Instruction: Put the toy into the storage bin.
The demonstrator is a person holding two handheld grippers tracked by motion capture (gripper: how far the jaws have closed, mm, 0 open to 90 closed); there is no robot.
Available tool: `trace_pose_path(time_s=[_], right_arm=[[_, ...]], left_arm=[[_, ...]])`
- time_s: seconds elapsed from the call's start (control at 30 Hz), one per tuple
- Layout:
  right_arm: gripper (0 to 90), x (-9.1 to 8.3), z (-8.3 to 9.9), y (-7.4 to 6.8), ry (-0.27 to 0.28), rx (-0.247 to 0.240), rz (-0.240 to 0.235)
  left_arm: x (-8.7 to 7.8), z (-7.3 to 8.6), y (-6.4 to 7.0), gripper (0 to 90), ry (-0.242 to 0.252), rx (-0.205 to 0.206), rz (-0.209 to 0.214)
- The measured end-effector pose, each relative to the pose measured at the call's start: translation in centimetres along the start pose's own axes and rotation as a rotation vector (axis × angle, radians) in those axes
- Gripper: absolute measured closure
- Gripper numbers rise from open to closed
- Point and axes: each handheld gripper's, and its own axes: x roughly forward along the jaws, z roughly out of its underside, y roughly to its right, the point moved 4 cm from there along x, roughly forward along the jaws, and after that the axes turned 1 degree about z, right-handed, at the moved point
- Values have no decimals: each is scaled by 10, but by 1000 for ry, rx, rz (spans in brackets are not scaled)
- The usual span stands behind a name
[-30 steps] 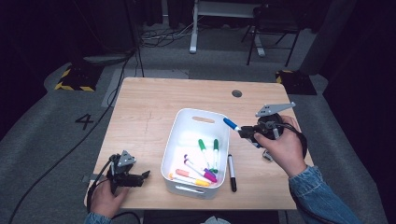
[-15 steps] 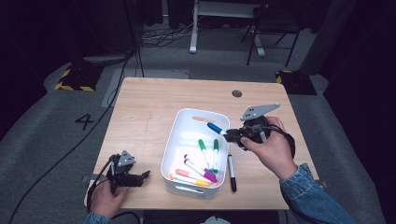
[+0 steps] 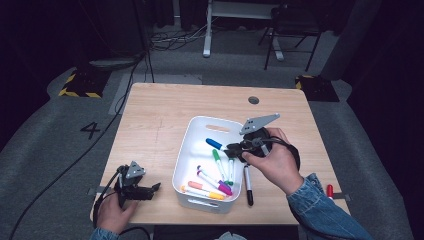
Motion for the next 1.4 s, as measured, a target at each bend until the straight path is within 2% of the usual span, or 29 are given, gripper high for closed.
trace_pose_path(time_s=[0.27,0.57,0.73,0.97,1.03,1.07,1.4], right_arm=[[772,19,3,-6,-16,-15,-39],[772,34,13,-9,-44,2,-66],[772,40,16,-12,-69,-27,-64],[772,50,23,-17,-113,-43,-71],[772,52,25,-19,-133,-34,-71],[772,54,26,-19,-133,-50,-66],[772,55,25,-25,-163,-89,-47]], left_arm=[[0,0,0,144,1,-2,0],[0,0,0,144,0,-1,0],[0,0,0,144,0,-1,0],[0,0,0,144,1,-2,0],[0,0,0,144,1,-2,0],[0,0,0,144,1,-2,0],[0,0,0,144,2,-3,0]])
